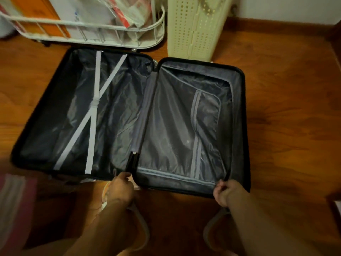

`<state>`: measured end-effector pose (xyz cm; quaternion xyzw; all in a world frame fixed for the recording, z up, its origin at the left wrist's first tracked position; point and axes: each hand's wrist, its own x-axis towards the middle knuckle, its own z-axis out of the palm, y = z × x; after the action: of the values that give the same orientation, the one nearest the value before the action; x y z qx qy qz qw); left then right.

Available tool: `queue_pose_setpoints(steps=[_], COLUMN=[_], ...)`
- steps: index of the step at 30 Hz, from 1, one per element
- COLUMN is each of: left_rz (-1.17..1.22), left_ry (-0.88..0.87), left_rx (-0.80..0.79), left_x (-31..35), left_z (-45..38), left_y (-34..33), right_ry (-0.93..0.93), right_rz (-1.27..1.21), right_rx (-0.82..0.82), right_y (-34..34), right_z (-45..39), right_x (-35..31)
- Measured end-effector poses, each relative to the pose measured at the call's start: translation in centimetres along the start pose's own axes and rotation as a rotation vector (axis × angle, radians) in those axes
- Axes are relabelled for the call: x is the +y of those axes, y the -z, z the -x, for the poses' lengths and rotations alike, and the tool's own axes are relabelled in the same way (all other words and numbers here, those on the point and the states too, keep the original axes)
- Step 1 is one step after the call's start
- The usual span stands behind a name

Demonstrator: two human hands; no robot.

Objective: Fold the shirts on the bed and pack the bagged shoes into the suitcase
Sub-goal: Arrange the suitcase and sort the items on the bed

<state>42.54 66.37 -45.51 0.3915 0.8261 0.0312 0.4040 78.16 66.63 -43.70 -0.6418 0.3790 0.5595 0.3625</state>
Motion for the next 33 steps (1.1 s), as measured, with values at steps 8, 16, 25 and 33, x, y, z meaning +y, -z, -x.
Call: queue_pose_setpoints(steps=[8, 16, 25, 33], left_rz=[0.140, 0.230, -0.234, -0.431], left_ry=[-0.288, 0.071, -0.178, -0.397], left_rx=[-0.277, -0.953, -0.474, -0.341], left_x=[6.1, 18.5, 19.2, 17.1], left_z=[3.8, 10.4, 10.6, 11.8], left_y=[-1.5, -14.9, -22.3, -20.7], right_ry=[0.004, 0.081, 0.744, 0.890], right_rz=[0.080, 0.720, 1.324, 1.590], right_rx=[-0.125, -0.145, 0.059, 0.169], right_y=[2.2, 4.5, 2.6, 1.3], right_z=[-1.2, 1.3, 0.2, -2.4], right_x=[1.4, -1.7, -7.8, -5.1])
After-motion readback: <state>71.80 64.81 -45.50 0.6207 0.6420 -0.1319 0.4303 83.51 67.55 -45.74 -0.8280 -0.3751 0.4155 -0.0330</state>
